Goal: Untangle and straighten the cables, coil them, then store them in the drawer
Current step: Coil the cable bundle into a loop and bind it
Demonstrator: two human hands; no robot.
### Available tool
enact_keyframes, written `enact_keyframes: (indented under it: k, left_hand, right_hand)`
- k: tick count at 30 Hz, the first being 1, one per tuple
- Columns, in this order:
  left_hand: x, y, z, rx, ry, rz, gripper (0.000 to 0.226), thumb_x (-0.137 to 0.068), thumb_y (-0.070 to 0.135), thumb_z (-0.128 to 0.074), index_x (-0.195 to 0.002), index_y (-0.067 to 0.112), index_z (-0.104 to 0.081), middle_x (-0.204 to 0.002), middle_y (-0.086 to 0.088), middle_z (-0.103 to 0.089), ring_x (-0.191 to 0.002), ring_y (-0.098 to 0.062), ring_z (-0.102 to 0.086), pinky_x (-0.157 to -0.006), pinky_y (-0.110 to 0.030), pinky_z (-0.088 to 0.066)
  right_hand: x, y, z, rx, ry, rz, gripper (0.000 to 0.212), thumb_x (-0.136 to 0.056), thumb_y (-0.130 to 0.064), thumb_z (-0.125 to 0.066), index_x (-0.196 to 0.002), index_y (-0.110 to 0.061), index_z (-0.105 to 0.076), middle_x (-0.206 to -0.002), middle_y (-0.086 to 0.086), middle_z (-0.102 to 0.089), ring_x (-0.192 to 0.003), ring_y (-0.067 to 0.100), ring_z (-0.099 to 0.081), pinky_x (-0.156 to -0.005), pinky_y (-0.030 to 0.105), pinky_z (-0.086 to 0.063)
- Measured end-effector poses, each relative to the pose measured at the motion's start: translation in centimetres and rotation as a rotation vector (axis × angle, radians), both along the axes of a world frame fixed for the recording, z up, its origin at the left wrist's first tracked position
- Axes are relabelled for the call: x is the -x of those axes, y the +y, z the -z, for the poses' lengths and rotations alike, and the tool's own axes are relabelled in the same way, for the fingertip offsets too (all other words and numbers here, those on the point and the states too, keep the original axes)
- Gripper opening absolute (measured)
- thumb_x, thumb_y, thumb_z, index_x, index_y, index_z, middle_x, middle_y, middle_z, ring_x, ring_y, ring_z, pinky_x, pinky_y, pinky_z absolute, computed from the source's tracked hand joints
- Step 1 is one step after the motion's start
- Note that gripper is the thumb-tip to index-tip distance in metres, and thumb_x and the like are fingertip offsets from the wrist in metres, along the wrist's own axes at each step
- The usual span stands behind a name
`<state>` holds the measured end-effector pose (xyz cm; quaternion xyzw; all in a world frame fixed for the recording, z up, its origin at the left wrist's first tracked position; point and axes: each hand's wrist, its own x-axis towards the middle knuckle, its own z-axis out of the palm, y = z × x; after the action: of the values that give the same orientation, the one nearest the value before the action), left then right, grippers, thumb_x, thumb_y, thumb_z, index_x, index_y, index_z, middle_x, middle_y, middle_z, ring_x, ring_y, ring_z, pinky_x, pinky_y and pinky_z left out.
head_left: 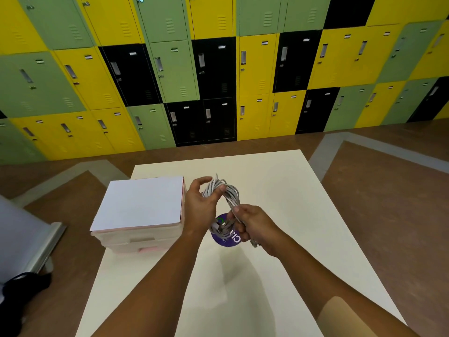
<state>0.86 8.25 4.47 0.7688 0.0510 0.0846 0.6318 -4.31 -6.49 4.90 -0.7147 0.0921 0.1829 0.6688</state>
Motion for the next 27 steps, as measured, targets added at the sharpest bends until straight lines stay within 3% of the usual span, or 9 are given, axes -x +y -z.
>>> enact_keyframes:
  k: [3, 5, 9, 12, 14, 18, 21, 23, 27]
  left_hand:
    - [-0.2, 0.1, -0.2, 0.039, -0.021, 0.060, 0.047, -0.082, 0.046, -0.076, -0.125, 0.051, -0.058, -0.117, -0.015, -0.067, -0.106, -0.057, -0.054, -0.087, -0.064, -0.051]
    - [0.0, 0.0, -0.3, 0.089, -0.028, 0.074, 0.040, -0.086, 0.034, -0.074, -0.124, 0.042, -0.064, -0.113, -0.027, -0.065, -0.105, -0.059, -0.052, -0.087, -0.065, -0.049]
    - [0.4, -0.5, -0.2, 0.137, 0.000, 0.075, 0.027, -0.088, 0.030, -0.072, -0.115, 0.027, -0.071, -0.100, -0.022, -0.069, -0.096, -0.053, -0.056, -0.081, -0.063, -0.051]
    - [0.2, -0.4, 0.1, 0.167, 0.054, 0.050, 0.025, -0.087, 0.037, -0.072, -0.111, 0.030, -0.072, -0.083, -0.017, -0.066, -0.065, -0.029, -0.059, -0.072, -0.052, -0.054]
    - [0.0, -0.3, 0.2, 0.203, 0.067, 0.040, 0.026, -0.088, 0.036, -0.071, -0.112, 0.027, -0.072, -0.071, 0.001, -0.064, -0.058, -0.011, -0.054, -0.063, -0.036, -0.050]
    - [-0.2, -0.3, -0.4, 0.210, 0.040, 0.044, 0.023, -0.090, 0.032, -0.070, -0.112, 0.023, -0.071, -0.061, 0.008, -0.060, -0.048, -0.013, -0.047, -0.046, -0.026, -0.041]
    - [-0.6, -0.1, -0.8, 0.190, -0.008, 0.039, 0.021, -0.089, 0.030, -0.072, -0.108, 0.021, -0.073, -0.059, 0.010, -0.061, -0.048, -0.007, -0.049, -0.049, -0.024, -0.041]
    - [-0.9, 0.1, -0.8, 0.165, -0.028, 0.042, 0.020, -0.088, 0.033, -0.073, -0.107, 0.025, -0.073, -0.066, 0.009, -0.065, -0.053, -0.005, -0.054, -0.058, -0.027, -0.046]
    - [-0.9, 0.2, -0.7, 0.135, -0.027, 0.029, 0.024, -0.088, 0.036, -0.072, -0.109, 0.026, -0.073, -0.082, 0.004, -0.071, -0.058, -0.006, -0.056, -0.072, -0.053, -0.055]
  right_hand:
    - [0.2, -0.5, 0.2, 0.022, -0.042, -0.045, 0.029, -0.104, -0.021, -0.047, -0.095, -0.008, -0.071, -0.076, 0.016, -0.067, -0.066, 0.025, -0.057, -0.065, 0.033, -0.048]
    - [0.0, -0.9, 0.0, 0.015, -0.038, -0.084, 0.024, -0.102, -0.013, -0.050, -0.097, -0.006, -0.073, -0.086, 0.023, -0.071, -0.072, 0.026, -0.065, -0.077, 0.044, -0.051]
    - [-0.5, -1.9, -0.8, 0.073, 0.001, -0.184, 0.021, -0.094, 0.002, -0.052, -0.101, 0.000, -0.072, -0.091, 0.021, -0.075, -0.081, 0.030, -0.073, -0.093, 0.053, -0.051]
    - [-1.0, -1.9, -1.7, 0.064, 0.042, -0.139, 0.027, -0.085, 0.009, -0.044, -0.098, 0.008, -0.068, -0.093, 0.029, -0.072, -0.078, 0.034, -0.070, -0.084, 0.048, -0.056]
    - [-1.2, -1.5, -1.9, -0.031, 0.105, -0.041, 0.024, -0.085, 0.004, -0.045, -0.092, 0.006, -0.067, -0.083, 0.028, -0.068, -0.064, 0.031, -0.063, -0.067, 0.039, -0.056]
    - [-1.0, -0.5, -1.2, 0.048, 0.038, 0.031, 0.025, -0.094, -0.027, -0.065, -0.082, -0.006, -0.067, -0.061, 0.007, -0.058, -0.049, 0.017, -0.050, -0.055, 0.028, -0.043]
    - [-0.8, -0.5, -0.9, 0.130, -0.074, 0.021, 0.014, -0.091, -0.018, -0.068, -0.081, -0.009, -0.068, -0.058, -0.002, -0.063, -0.049, 0.011, -0.056, -0.050, 0.022, -0.043]
    - [-0.9, -0.7, -1.1, 0.177, -0.082, -0.005, 0.008, -0.089, -0.017, -0.069, -0.088, -0.009, -0.070, -0.059, -0.006, -0.064, -0.052, 0.010, -0.058, -0.048, 0.020, -0.044]
    - [-1.1, -1.0, -1.6, 0.323, -0.089, -0.058, 0.010, -0.084, -0.022, -0.074, -0.093, -0.017, -0.072, -0.069, -0.008, -0.069, -0.063, 0.010, -0.064, -0.055, 0.025, -0.051]
